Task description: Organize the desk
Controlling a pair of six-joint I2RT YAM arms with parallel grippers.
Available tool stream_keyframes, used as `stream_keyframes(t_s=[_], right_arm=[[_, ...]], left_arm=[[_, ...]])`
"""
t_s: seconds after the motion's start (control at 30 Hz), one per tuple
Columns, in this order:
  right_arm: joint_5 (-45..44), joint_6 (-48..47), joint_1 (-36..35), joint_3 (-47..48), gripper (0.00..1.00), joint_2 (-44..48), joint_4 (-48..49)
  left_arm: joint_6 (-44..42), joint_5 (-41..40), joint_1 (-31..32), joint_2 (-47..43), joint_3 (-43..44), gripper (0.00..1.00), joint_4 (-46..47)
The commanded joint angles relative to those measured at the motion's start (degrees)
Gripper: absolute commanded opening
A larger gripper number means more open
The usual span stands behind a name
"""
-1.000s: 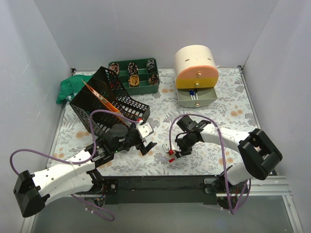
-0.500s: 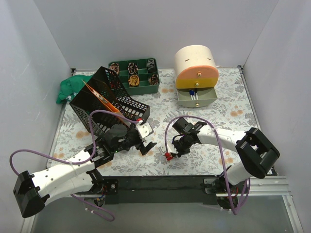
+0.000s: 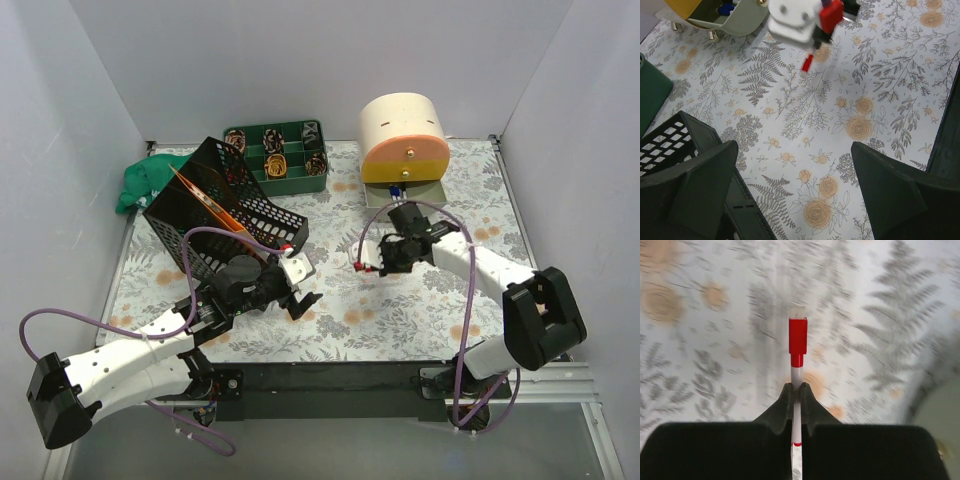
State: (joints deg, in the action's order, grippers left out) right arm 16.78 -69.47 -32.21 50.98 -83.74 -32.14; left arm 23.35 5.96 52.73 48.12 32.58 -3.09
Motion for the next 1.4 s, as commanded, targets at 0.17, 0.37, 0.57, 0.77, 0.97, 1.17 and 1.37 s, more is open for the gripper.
stream_keyframes(t_s=[0.17, 0.37, 0.57, 0.77, 0.97, 1.17, 1.37], right_arm=[[-11.0, -2.7, 10.7, 14.0, 0.01, 1.2, 7.0], [-15.8, -4.4, 12.7, 20.2, 0.01, -4.3, 10.6], [-16.6, -5.0, 13.5, 22.9, 0.21, -8.9, 13.1], [-17.2, -1.0, 13.7, 23.7, 0.43, -9.7, 15.7], [-4.0, 4.0, 14.8, 21.4, 0.42, -5.4, 14.3], [8.6, 3.3, 16.8, 16.4, 0.26, -3.4, 9.0], [9.3, -3.6, 18.6, 12.4, 0.01, -3.2, 6.5]], left_arm=[[-0.8, -0.5, 0.1, -1.5, 0.2, 0.98, -0.7], [-0.9, -0.9, 0.1, -1.5, 0.1, 0.98, -0.7], [-1.0, -0.9, 0.1, -1.7, 0.1, 0.98, -0.8], [-0.9, -0.9, 0.1, -1.9, 0.1, 0.98, -0.8], [-0.9, -0.8, 0.1, -1.8, 0.1, 0.98, -0.8], [-0.9, -0.4, 0.1, -1.7, 0.1, 0.98, -0.8], [-0.9, -0.6, 0.1, -1.4, 0.0, 0.98, -0.8]])
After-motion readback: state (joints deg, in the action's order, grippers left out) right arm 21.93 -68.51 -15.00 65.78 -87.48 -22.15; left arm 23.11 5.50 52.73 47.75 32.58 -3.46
